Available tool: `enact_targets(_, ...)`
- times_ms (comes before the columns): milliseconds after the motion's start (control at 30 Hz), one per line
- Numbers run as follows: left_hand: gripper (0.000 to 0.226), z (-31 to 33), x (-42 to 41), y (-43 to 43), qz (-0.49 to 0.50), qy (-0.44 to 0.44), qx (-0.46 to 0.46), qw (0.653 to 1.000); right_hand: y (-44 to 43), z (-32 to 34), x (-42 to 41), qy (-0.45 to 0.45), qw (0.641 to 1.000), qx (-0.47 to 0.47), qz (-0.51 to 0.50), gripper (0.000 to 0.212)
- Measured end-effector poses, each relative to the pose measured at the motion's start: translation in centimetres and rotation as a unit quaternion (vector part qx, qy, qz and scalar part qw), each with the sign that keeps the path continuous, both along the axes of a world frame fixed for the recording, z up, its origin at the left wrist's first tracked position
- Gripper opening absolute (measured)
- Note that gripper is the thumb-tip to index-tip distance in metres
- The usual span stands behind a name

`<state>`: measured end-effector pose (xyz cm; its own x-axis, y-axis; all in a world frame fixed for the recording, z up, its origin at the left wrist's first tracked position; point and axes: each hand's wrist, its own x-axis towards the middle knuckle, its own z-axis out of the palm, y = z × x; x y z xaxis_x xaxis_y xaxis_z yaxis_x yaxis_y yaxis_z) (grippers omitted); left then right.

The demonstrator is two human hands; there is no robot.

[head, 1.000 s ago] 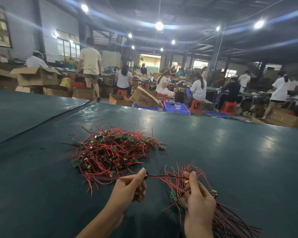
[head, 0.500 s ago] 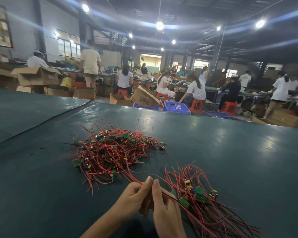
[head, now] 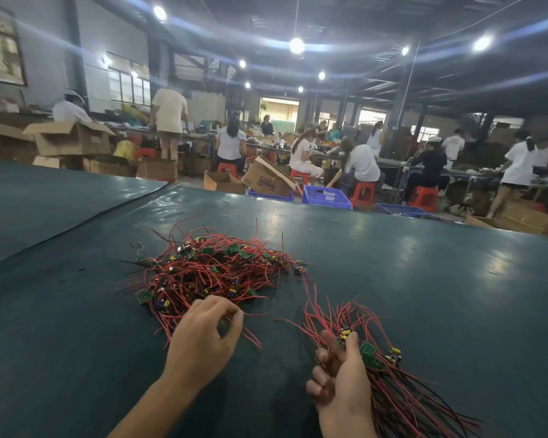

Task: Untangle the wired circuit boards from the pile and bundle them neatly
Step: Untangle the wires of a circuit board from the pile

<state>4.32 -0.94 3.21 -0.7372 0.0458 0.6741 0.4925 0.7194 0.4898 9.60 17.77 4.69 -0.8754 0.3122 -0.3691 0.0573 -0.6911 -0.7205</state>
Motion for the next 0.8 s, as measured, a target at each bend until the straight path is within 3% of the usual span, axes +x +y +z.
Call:
enact_targets(33, 0.007, -0.3, -0.3, -0.5, 0.022, -0.004, -0.047, 0.999, 0.1, 0.0, 0.0, -0.003, 1.0, -0.01, -0.001, 0.046)
enact_targets(133, 0.041, -1.4, -1.2, -1.7, 0.056, -0.108, -0.11, 0.986, 0.2, 0.0, 0.0, -0.011, 1.0, -0.019, -0.007, 0.038)
enact_targets(233, 0.045, -1.8, -1.6, -2.3, 0.055, -0.145, -0.135, 0.979, 0.3, 0.0, -0.2, -0.005, 0.999, -0.004, -0.032, 0.024)
enact_targets(333, 0.038, -1.8, -1.7, -2.5, 0.056, -0.124, -0.112, 0.984, 0.1, 0.0, -0.1, -0.001, 0.999, 0.015, -0.028, 0.013)
enact_targets(567, 0.023, -1.6, -1.1, -1.8, 0.036, -0.084, -0.067, 0.994, -0.2, -0.2, -0.2, 0.014, 0.998, 0.059, -0.012, 0.015)
enact_targets(667, 0.02, -1.1, -0.7, -1.1, -0.029, -0.045, -0.035, 0.998, -0.2, -0.4, -0.3, 0.021, 0.997, 0.073, -0.006, 0.018)
enact_targets(800, 0.015, 0.0, 0.7, 0.9, -0.126, 0.077, -0.004, 0.989, -0.5, -0.6, -0.4, 0.015, 0.993, 0.114, 0.021, 0.021)
